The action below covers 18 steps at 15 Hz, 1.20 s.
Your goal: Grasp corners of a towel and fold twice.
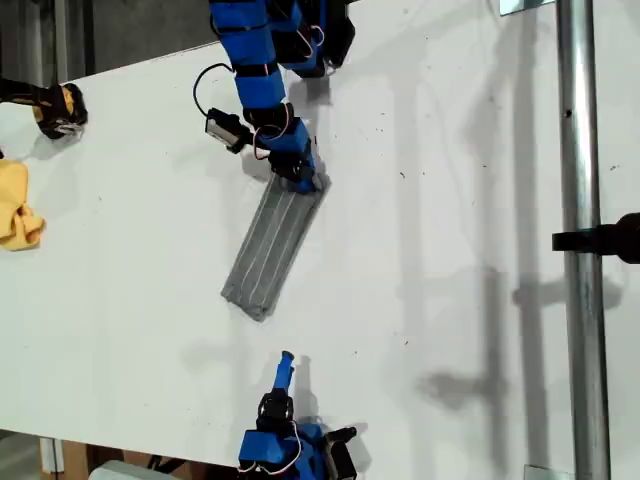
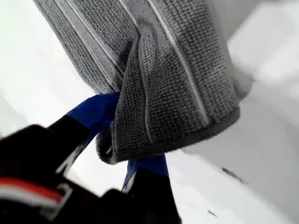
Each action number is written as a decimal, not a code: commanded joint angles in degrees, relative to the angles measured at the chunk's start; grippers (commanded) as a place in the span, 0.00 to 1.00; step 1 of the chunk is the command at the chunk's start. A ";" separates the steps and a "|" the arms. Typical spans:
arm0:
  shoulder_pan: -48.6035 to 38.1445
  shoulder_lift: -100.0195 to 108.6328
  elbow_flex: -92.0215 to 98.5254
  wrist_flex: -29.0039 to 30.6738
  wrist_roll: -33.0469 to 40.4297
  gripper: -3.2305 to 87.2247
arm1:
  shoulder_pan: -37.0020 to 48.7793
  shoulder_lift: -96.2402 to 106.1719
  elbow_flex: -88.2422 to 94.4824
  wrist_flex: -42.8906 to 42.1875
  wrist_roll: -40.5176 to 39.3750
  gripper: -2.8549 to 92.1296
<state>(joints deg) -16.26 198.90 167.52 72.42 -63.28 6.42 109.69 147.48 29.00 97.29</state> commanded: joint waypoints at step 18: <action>-0.35 0.44 -2.46 -0.09 1.49 0.26 | -5.63 -4.75 -50.71 32.17 -22.15 0.03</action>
<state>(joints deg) -16.26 198.90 167.52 72.42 -62.05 -1.23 107.67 105.73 60.73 78.57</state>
